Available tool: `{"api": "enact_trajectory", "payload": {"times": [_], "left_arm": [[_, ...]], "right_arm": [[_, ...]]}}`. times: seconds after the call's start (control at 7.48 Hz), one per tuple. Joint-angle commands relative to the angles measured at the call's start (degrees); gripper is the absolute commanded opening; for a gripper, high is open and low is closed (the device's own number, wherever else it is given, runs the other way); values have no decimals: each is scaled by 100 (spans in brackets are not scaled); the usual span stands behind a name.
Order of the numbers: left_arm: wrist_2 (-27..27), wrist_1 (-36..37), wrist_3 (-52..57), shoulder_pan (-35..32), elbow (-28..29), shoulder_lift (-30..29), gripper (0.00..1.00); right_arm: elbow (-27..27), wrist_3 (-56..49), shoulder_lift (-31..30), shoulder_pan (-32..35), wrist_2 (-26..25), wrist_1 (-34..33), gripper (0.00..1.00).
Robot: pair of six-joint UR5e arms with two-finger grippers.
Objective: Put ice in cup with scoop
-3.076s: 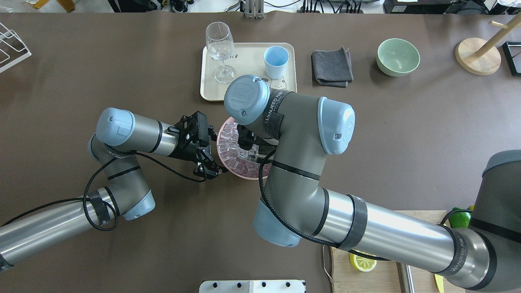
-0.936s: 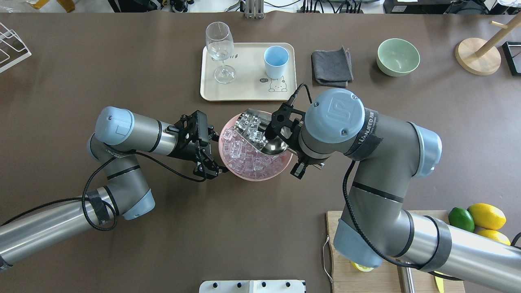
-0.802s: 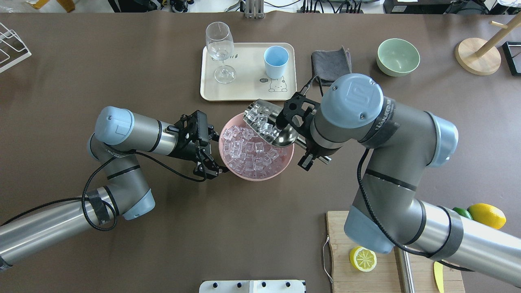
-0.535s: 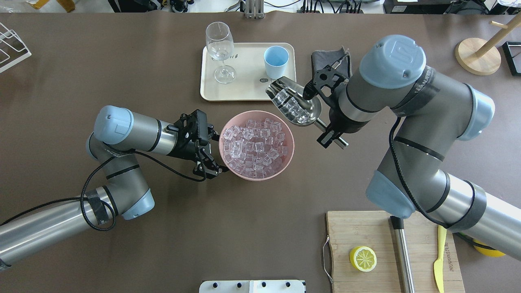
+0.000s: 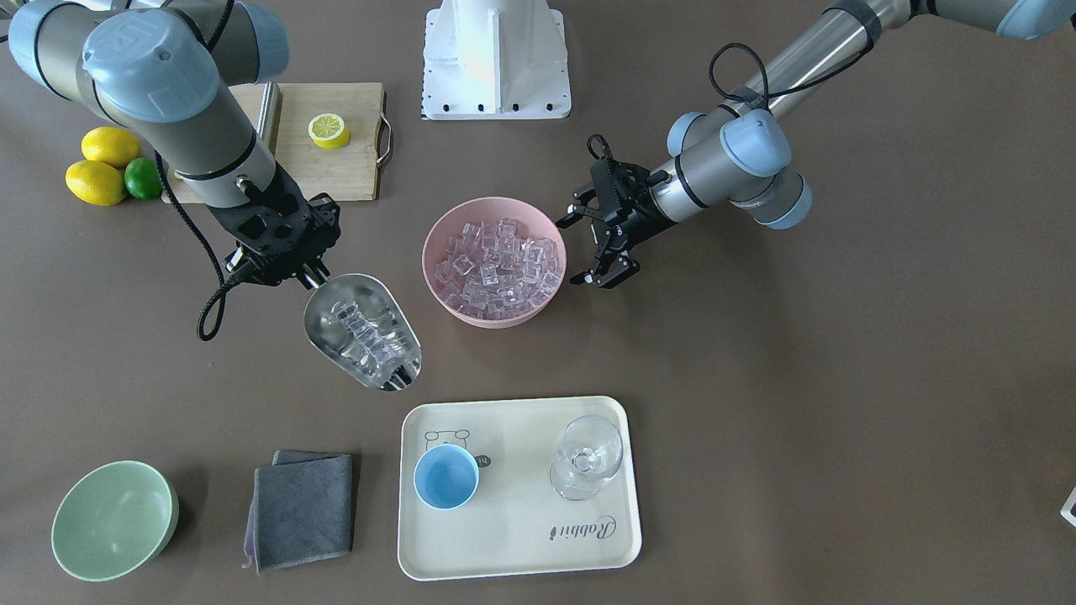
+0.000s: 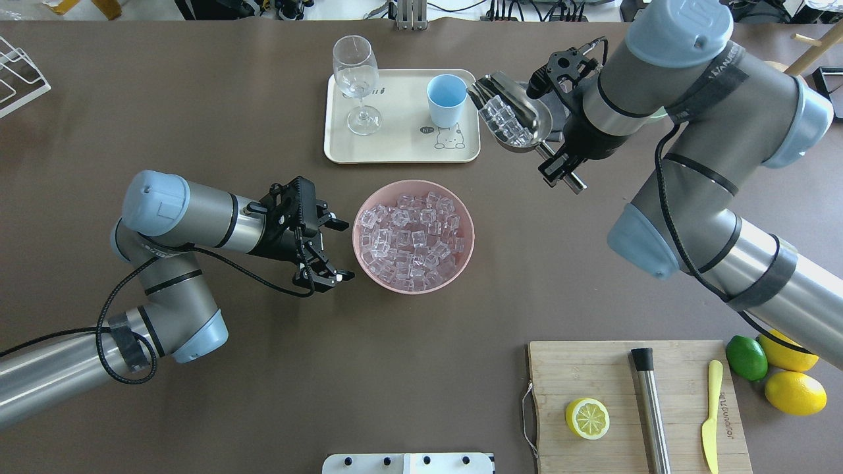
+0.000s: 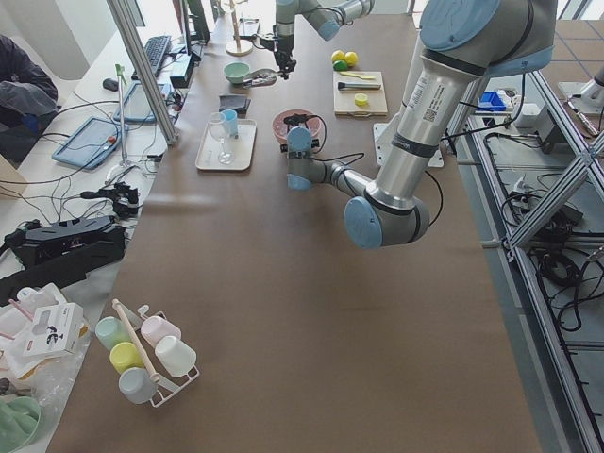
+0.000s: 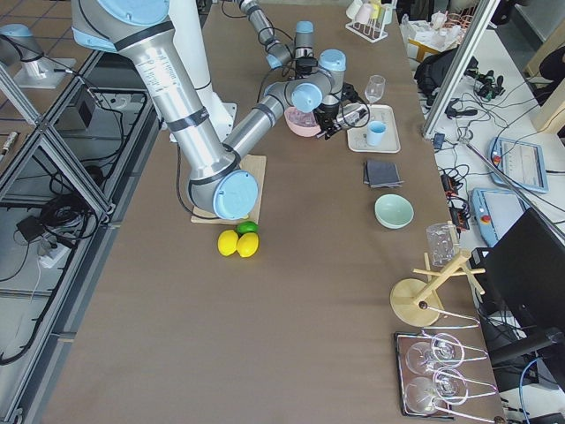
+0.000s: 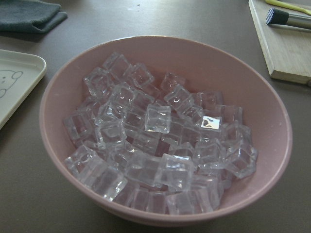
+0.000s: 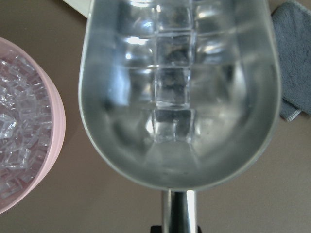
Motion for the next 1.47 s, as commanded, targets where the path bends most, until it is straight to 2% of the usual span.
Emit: {"api": "enact_trajectory", "payload": {"times": [0.0, 0.4, 0.67, 0.94, 1.07, 1.2, 1.34], "left_arm": [[5, 812, 0, -127, -868, 475, 99], [-4, 2181, 0, -389, -1739, 783, 99], [-4, 3391, 0, -653, -2092, 863, 98], [75, 4843, -9, -742, -2076, 810, 98], [67, 5023, -9, -1056, -2058, 819, 98], [76, 5564, 0, -1172, -2067, 819, 99], [76, 5674, 0, -1382, -2006, 827, 99]], "right_arm": [[-961, -342, 848, 304, 408, -1189, 0], [-2296, -1011, 2060, 436, 557, -2456, 0], [-2843, -1632, 2660, 436, 523, -3395, 0], [-2968, -1706, 2811, 349, 470, -3829, 0], [-3151, -1802, 2968, 331, 470, -3996, 0], [-3440, -1907, 3135, 331, 461, -3998, 0], [-3661, -1926, 3259, 322, 409, -3998, 0]]}}
